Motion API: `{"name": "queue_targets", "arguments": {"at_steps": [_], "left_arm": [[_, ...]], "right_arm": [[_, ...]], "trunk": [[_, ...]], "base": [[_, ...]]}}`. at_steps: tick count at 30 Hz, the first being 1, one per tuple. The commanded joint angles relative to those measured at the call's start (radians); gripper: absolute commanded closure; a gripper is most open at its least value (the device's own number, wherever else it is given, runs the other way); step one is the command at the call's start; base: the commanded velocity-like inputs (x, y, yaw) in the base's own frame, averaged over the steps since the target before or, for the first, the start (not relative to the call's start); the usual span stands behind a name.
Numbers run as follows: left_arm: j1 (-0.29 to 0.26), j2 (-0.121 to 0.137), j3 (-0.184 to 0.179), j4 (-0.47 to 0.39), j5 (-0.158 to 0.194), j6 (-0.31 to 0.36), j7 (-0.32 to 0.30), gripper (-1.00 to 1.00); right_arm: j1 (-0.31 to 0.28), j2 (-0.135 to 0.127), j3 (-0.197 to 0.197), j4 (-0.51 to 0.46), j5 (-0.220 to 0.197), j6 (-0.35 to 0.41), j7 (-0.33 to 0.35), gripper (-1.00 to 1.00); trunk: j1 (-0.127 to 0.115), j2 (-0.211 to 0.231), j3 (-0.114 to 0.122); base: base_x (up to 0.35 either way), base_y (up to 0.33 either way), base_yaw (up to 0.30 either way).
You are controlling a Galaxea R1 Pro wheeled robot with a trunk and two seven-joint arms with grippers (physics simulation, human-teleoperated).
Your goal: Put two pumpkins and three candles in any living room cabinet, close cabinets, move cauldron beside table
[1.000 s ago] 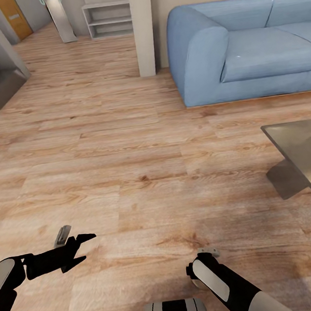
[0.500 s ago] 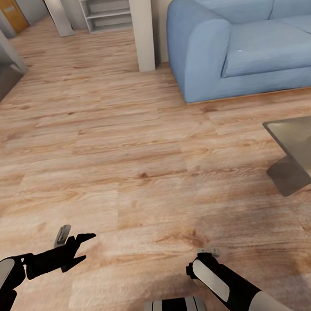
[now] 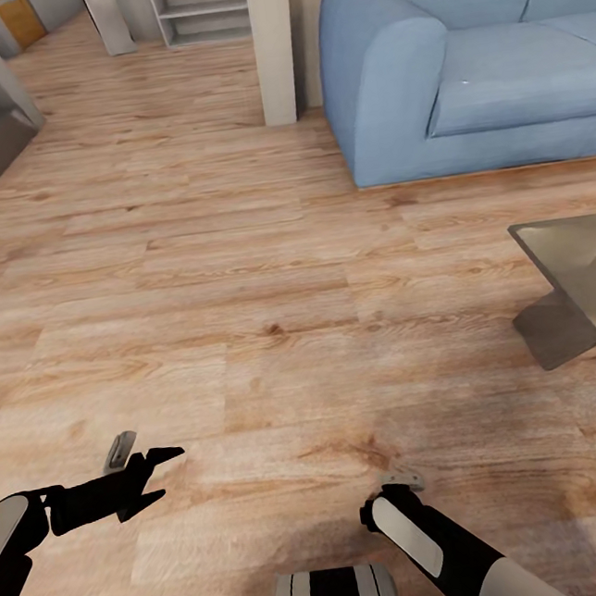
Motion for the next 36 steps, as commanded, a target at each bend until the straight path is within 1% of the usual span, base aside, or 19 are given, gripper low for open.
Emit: {"name": "queue_targets", "arguments": {"at_steps": [1, 13, 16, 20, 24, 25, 31, 36], "left_arm": [[0.000, 0.000, 0.001, -0.001, 0.011, 0.002, 0.010, -1.00], [0.000, -0.001, 0.001, -0.001, 0.011, 0.002, 0.010, -1.00], [0.000, -0.001, 0.001, -0.001, 0.011, 0.002, 0.010, -1.00], [0.000, 0.000, 0.001, -0.001, 0.011, 0.002, 0.010, -1.00], [0.000, 0.000, 0.001, -0.001, 0.011, 0.002, 0.011, -1.00], [0.000, 0.000, 0.001, -0.001, 0.011, 0.002, 0.011, -1.00], [0.000, 0.000, 0.001, -0.001, 0.011, 0.002, 0.010, -1.00], [0.000, 0.000, 0.001, -0.001, 0.011, 0.002, 0.011, -1.00]], "right_arm": [[-0.001, -0.001, 0.003, -0.001, -0.005, 0.003, -0.007, -1.00], [-0.001, -0.001, 0.004, 0.000, -0.004, -0.001, -0.006, -1.00], [-0.001, -0.001, 0.004, 0.000, -0.004, -0.011, -0.006, -1.00], [-0.001, -0.001, 0.006, 0.000, -0.004, -0.018, -0.004, -1.00], [-0.001, -0.001, 0.008, 0.000, -0.005, -0.020, 0.012, -1.00], [-0.001, -0.001, 0.009, 0.000, -0.004, -0.020, 0.015, 1.00], [-0.001, -0.001, 0.007, 0.002, 0.030, -0.019, 0.021, 1.00], [-0.001, -0.001, 0.007, 0.002, 0.033, -0.019, 0.022, 1.00]], "trunk": [[0.000, 0.000, -0.001], [0.000, 0.000, -0.001], [0.001, -0.001, -0.012], [0.001, -0.001, -0.012], [0.001, -0.001, -0.012], [0.001, -0.001, -0.012], [0.001, -0.001, -0.012], [0.001, -0.001, -0.012]], "base": [[0.000, 0.000, 0.000], [0.000, 0.000, 0.000], [0.000, 0.000, 0.000], [0.000, 0.000, 0.000], [0.000, 0.000, 0.000], [0.000, 0.000, 0.000], [0.000, 0.000, 0.000], [0.000, 0.000, 0.000]]}}
